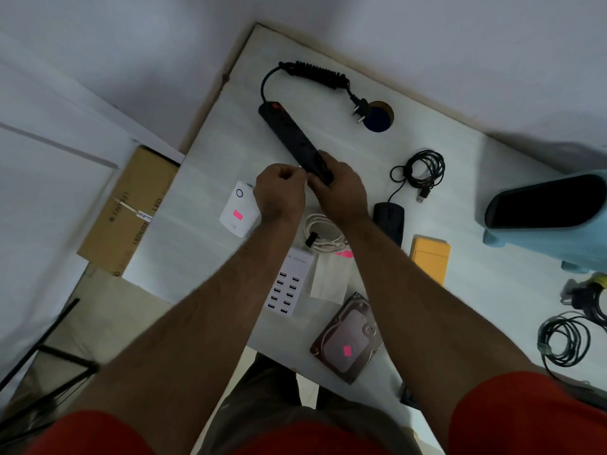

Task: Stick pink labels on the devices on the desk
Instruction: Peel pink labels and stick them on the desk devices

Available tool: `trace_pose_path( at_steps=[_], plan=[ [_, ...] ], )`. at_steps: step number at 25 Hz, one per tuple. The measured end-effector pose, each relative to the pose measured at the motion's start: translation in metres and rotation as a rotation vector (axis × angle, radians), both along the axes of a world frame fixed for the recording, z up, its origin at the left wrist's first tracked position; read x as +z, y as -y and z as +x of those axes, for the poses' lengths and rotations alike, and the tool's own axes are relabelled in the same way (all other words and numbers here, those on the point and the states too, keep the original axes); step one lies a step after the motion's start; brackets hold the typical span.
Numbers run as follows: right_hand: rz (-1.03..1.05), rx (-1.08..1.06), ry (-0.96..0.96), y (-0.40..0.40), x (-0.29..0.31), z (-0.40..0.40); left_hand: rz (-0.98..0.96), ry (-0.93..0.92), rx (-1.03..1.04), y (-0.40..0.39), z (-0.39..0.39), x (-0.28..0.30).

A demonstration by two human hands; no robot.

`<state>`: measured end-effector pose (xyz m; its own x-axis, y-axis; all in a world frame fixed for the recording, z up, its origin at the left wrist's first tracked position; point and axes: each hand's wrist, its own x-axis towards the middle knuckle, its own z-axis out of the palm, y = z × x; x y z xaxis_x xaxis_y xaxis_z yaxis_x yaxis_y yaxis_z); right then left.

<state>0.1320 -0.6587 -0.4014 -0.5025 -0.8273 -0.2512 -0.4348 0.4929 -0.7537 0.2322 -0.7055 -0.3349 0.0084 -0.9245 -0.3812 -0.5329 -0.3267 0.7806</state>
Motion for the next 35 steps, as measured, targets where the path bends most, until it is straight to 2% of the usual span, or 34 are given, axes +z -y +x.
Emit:
trace_pose_path(
  at_steps=[3,5,7,9,13,17,23,35],
  plan=[
    [-0.095,-0.294,0.675,-0.006,0.023,0.008,-0.043,-0.059,0.015,-0.001,-0.001,0.008],
    [-0.078,-0.430,1.040,-0.012,0.039,0.012,-0.094,-0.078,-0.013,-0.004,0.002,0.017],
    [-0.077,-0.477,1.235,-0.015,0.051,0.012,-0.179,-0.068,-0.064,-0.008,0.007,0.023],
    [-0.103,-0.511,1.338,-0.017,0.060,0.012,-0.261,-0.056,-0.142,-0.012,0.013,0.029],
    [-0.146,-0.545,1.371,-0.026,0.077,0.020,-0.442,-0.002,-0.323,-0.020,0.019,0.040],
    [-0.165,-0.546,1.339,-0.030,0.082,0.024,-0.531,0.058,-0.396,-0.028,0.025,0.044],
    [-0.170,-0.549,1.317,-0.032,0.080,0.029,-0.550,0.164,-0.485,-0.034,0.023,0.040],
    [-0.218,-0.521,1.363,-0.028,0.080,0.030,-0.599,0.236,-0.589,-0.051,0.027,0.039]
  ],
)
